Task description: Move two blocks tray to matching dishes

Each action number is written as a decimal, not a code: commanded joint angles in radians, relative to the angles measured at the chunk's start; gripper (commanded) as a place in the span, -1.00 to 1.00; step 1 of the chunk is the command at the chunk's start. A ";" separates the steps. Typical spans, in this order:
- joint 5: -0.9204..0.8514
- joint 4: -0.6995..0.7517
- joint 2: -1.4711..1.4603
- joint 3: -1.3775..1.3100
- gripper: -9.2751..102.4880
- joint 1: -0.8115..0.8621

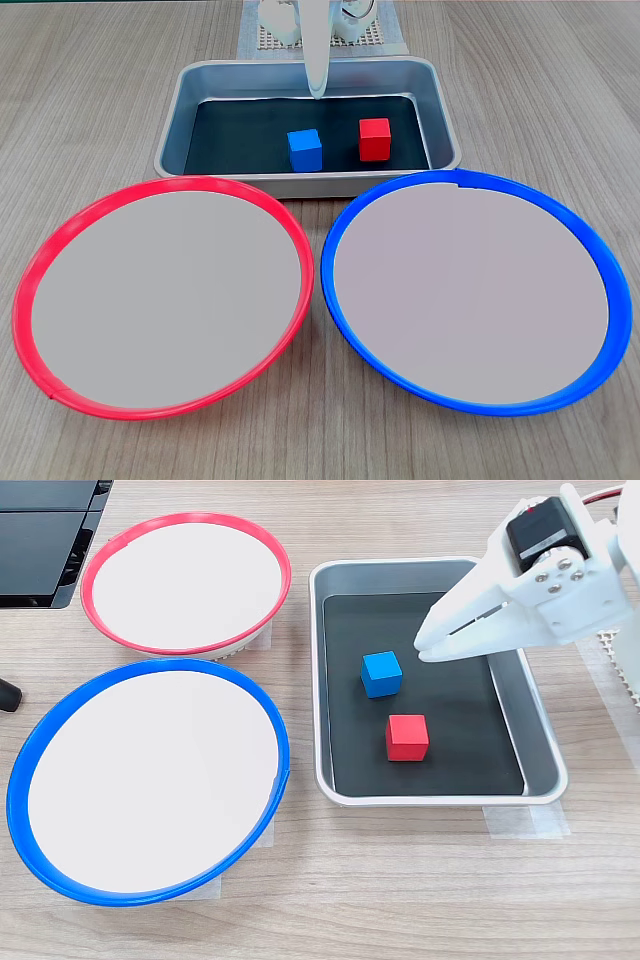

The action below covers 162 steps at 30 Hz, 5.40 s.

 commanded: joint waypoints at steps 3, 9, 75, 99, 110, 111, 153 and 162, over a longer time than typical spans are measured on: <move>-0.006 0.002 0.023 -0.003 -0.84 -0.006; -0.006 0.002 0.023 -0.003 -0.84 -0.006; -0.140 0.176 -1.740 -1.065 -0.84 -0.238; -0.443 0.008 -2.100 -1.753 -0.83 0.215; -0.485 -0.155 -2.247 -1.815 -0.32 0.144; -0.476 -0.152 -2.224 -1.805 -0.42 0.143; -0.552 0.077 -1.701 -0.996 -0.84 0.014; -0.410 0.318 -1.717 -1.373 -0.84 -0.064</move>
